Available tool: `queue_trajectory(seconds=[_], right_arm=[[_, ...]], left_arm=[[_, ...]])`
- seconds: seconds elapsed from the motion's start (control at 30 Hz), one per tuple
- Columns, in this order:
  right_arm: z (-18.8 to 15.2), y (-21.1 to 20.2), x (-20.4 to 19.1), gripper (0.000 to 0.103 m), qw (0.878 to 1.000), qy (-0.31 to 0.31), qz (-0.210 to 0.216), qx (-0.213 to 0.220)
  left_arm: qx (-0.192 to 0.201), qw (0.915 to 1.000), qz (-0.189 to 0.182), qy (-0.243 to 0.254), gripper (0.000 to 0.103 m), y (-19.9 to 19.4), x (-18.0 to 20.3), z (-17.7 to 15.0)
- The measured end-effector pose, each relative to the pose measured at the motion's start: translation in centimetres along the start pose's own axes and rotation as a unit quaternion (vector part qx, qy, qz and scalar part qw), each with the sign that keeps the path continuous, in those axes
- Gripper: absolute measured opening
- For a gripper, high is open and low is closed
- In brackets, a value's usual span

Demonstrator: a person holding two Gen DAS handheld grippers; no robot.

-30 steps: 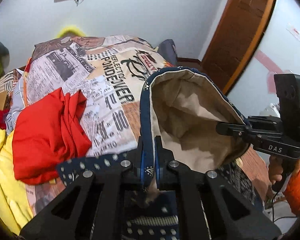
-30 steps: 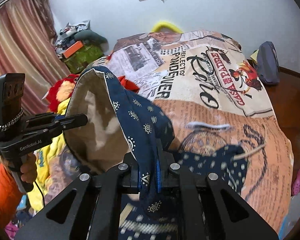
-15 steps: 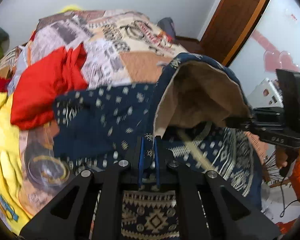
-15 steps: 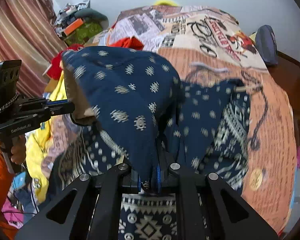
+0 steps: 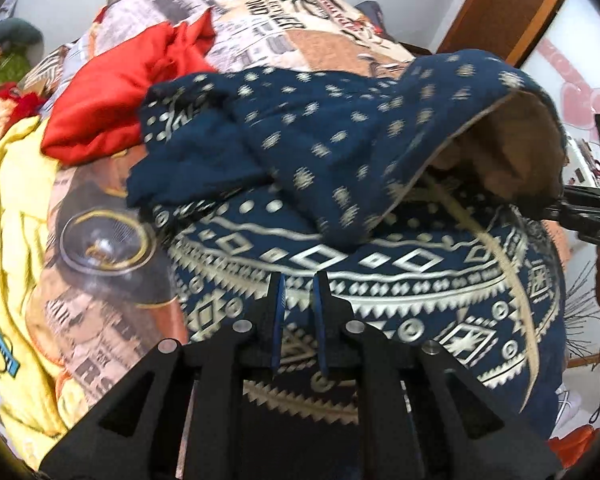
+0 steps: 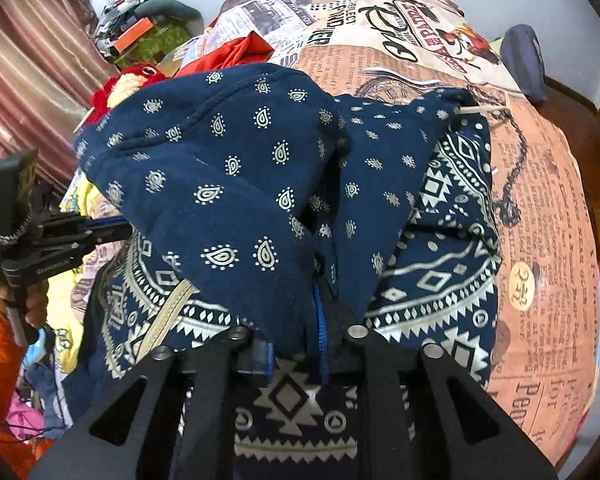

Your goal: Fold large clothes

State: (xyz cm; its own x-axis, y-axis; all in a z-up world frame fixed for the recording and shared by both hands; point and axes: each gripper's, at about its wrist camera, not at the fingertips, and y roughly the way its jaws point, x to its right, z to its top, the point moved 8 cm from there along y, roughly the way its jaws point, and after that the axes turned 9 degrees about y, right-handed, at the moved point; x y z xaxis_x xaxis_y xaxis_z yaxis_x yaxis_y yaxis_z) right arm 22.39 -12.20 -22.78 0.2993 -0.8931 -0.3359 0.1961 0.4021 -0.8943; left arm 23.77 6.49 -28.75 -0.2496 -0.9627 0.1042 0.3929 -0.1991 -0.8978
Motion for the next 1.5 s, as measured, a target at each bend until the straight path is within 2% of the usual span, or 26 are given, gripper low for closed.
queue_trajectory(seconds=[0.1,0.2,0.3,0.37,0.43,0.5,0.6,0.77,0.87,1.03,1.17,1.23,1.33,1.43,1.5], right_arm=[[-0.4,-0.7,0.3,0.034,1.0,0.009,0.004,-0.002],[-0.4,-1.8,0.8,0.034,1.0,0.008,-0.003,0.005],[0.3,-3.5,1.3,0.035,1.0,0.014,-0.006,0.024],[1.1,-4.4,1.4,0.035,0.999,0.013,-0.007,0.043],[2.3,-5.5,1.6,0.035,0.998,0.017,-0.009,0.062],[3.8,-6.3,1.4,0.035,0.997,0.021,-0.007,0.08],[5.3,-6.7,1.0,0.036,0.995,0.023,-0.01,0.098],[7.2,-5.2,-0.2,0.043,0.994,0.02,-0.009,0.107],[7.0,-3.0,-0.8,0.043,0.996,0.019,-0.003,0.086],[4.6,0.9,-1.5,0.043,1.0,0.001,-0.009,0.026],[2.0,3.1,-1.2,0.043,0.999,-0.017,-0.023,-0.015],[1.1,3.5,-1.1,0.044,0.999,-0.028,-0.034,-0.014],[0.9,2.9,-0.9,0.05,0.999,-0.03,-0.041,-0.006],[1.3,2.2,-0.5,0.05,0.999,-0.012,-0.03,-0.01],[2.0,1.3,-0.3,0.05,1.0,-0.004,-0.029,0.003]], left_arm=[[0.007,0.9998,0.009,-0.016,0.012,-0.9,-1.3,-0.1],[0.025,0.9992,0.02,-0.023,0.012,-2.2,-2.3,1.0],[0.052,0.9979,0.034,-0.02,0.015,-4.0,-2.9,3.6],[0.073,0.9965,0.036,-0.016,0.024,-5.0,-2.7,5.6],[0.095,0.9948,0.037,-0.01,0.027,-5.9,-2.2,7.7],[0.115,0.993,0.029,-0.001,0.029,-6.6,-1.2,9.8],[0.139,0.9903,-0.001,0.004,0.037,-7.0,0.8,12.9],[0.132,0.9905,-0.025,0.031,0.038,-5.3,3.8,15.3],[0.109,0.9921,-0.032,0.054,0.038,-3.5,5.6,14.6],[0.06,0.9944,-0.025,0.084,0.038,-0.2,6.2,10.9],[0.024,0.9962,-0.019,0.081,0.038,1.7,5.1,7.3],[0.007,0.9974,-0.02,0.069,0.039,2.6,4.4,5.5],[0.023,0.9977,-0.024,0.059,0.04,2.4,3.9,4.2],[0.025,0.9977,-0.017,0.06,0.042,1.7,4.0,4.1],[0.032,0.9976,-0.016,0.06,0.042,0.7,3.9,4.4]])
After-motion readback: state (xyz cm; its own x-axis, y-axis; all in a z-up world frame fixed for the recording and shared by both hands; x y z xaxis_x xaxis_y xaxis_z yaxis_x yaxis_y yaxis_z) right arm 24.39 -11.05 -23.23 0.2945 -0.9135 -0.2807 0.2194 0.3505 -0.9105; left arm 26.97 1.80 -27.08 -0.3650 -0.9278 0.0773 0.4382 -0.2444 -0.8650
